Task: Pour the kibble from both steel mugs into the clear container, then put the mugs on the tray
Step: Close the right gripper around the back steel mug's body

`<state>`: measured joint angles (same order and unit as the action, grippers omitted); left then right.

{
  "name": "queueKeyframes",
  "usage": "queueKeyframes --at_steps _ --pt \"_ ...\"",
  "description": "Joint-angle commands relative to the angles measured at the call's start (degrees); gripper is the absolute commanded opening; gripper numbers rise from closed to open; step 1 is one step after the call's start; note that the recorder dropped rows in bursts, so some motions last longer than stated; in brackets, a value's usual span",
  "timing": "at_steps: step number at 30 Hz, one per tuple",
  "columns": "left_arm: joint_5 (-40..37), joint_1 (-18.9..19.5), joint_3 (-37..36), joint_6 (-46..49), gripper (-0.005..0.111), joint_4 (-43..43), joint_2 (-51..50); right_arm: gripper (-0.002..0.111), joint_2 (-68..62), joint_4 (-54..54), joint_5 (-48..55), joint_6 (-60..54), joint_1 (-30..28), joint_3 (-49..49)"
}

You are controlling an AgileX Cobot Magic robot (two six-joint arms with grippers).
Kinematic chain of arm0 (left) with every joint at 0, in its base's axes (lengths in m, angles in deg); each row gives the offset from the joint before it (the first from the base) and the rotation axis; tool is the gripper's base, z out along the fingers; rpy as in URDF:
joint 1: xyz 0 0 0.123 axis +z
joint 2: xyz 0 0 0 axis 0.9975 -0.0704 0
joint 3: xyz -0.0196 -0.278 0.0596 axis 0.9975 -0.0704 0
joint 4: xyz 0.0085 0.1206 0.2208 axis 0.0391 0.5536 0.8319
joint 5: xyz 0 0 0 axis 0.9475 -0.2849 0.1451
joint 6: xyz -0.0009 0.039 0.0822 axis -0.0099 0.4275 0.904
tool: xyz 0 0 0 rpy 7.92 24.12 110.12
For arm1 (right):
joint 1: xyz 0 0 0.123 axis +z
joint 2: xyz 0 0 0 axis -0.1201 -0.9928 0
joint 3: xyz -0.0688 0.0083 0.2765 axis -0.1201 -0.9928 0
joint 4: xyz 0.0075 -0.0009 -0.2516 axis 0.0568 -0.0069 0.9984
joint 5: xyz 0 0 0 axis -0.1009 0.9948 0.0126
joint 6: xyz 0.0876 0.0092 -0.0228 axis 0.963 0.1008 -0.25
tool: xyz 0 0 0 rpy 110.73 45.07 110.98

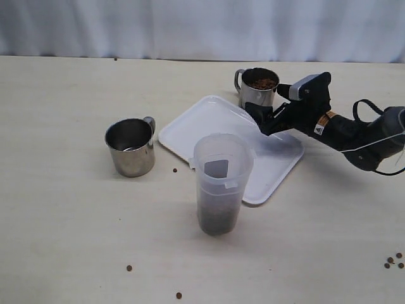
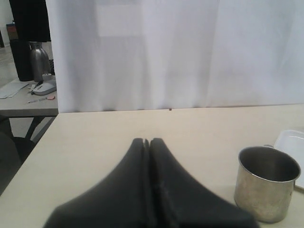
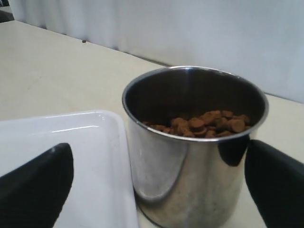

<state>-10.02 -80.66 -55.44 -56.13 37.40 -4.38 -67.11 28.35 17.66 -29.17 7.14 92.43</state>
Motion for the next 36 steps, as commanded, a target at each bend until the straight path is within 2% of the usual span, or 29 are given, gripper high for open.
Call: queueKeyframes --at_steps 1,11,36 --pt "0.31 0.09 -0.14 -0.15 0.000 -0.10 0.40 0.080 -0.01 -0.77 0.52 -0.38 0.28 0.27" --pt "0.31 0.09 -0.14 -0.15 0.000 -0.10 0.40 0.080 -0.01 -5.51 -0.11 -0.46 0.57 0.27" --pt "0.31 0.09 -0.14 -0.15 0.000 -0.10 0.40 0.080 -0.01 -7.58 -0.79 -3.21 3.22 0.32"
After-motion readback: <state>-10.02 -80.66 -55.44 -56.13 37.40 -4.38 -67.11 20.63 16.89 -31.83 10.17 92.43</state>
